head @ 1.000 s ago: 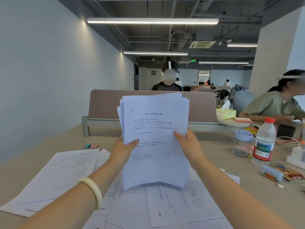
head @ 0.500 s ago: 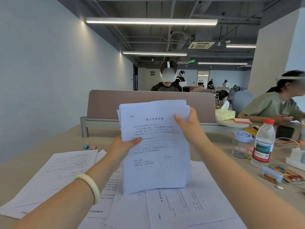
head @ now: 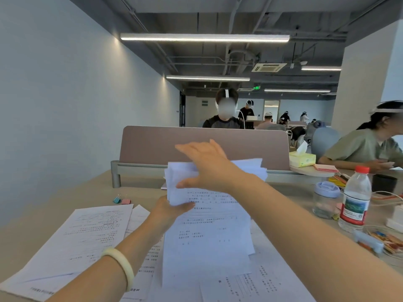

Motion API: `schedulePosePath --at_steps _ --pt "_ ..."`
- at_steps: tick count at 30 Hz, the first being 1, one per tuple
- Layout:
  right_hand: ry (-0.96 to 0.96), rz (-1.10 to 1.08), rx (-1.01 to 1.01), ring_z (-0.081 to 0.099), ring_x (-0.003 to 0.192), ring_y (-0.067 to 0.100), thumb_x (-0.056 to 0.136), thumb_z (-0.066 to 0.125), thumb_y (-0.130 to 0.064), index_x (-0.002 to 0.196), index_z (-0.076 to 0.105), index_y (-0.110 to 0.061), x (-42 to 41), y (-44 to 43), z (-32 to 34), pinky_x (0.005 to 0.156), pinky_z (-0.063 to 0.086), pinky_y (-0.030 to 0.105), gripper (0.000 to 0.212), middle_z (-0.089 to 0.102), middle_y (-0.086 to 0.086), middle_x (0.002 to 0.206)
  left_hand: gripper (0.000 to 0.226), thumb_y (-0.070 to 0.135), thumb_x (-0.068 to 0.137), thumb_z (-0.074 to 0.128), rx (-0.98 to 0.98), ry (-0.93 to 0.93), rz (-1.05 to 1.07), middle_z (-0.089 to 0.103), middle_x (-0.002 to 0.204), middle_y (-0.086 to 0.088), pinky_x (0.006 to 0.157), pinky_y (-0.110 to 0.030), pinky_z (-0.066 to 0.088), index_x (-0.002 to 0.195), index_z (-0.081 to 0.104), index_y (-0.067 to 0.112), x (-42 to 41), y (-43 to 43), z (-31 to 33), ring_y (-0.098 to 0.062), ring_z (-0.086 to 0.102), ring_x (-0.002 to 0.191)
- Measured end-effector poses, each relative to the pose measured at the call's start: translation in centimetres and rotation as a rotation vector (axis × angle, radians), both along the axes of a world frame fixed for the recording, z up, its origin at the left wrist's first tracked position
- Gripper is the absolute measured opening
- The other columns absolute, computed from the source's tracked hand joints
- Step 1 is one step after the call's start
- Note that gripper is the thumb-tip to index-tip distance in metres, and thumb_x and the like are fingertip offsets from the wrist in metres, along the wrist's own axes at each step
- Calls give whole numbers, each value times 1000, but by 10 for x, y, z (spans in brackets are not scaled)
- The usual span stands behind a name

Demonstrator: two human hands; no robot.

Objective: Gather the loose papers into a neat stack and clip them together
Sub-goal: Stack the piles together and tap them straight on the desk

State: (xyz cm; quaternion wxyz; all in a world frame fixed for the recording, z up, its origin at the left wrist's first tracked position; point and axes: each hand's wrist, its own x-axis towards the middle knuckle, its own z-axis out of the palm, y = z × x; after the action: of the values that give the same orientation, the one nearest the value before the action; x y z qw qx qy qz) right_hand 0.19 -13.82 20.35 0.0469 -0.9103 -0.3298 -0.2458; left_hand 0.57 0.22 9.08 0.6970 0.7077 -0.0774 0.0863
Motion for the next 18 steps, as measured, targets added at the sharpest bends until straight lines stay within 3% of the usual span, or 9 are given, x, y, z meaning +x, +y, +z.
schedulePosePath --at_steps 5,7,9,11,14,18 --pt "18 -331 -114 40 132 22 85 53 -57 137 43 -31 6 -66 7 118 3 49 59 55 -6 135 16 14 81 70 -79 -29 79 71 97 -2 65 -31 55 96 65 17 3 5 4 -22 68 88" --pt "9 -428 -37 46 125 23 83 57 -56 129 53 -29 6 -90 8 115 19 47 53 60 -5 126 18 16 81 71 -92 -37 93 71 101 -4 75 -37 56 99 65 18 4 5 8 -25 68 91" --pt "179 -336 343 56 114 19 81 67 -45 120 60 -25 4 -110 7 100 40 38 45 64 -5 117 17 17 80 72 -129 -63 98 71 99 -3 80 -39 55 96 66 19 5 4 16 -22 68 90" --pt "525 -80 789 61 103 8 82 71 -29 121 57 -23 1 -120 -1 89 47 28 42 66 -9 113 12 18 80 72 -161 -103 108 69 90 3 75 -34 53 88 65 22 5 2 29 -16 66 83" --pt "736 80 1016 68 103 14 85 67 -22 120 59 -21 8 -121 -27 93 52 38 35 69 -4 118 11 19 81 70 -156 -194 93 68 82 13 62 -24 53 84 64 27 5 -6 49 -5 68 71" --pt "700 181 1281 70 99 19 92 59 -22 107 66 -21 13 -105 -50 86 56 37 16 72 1 114 15 19 82 70 -141 -258 77 71 69 21 53 -15 52 84 64 32 5 -12 57 6 68 61"
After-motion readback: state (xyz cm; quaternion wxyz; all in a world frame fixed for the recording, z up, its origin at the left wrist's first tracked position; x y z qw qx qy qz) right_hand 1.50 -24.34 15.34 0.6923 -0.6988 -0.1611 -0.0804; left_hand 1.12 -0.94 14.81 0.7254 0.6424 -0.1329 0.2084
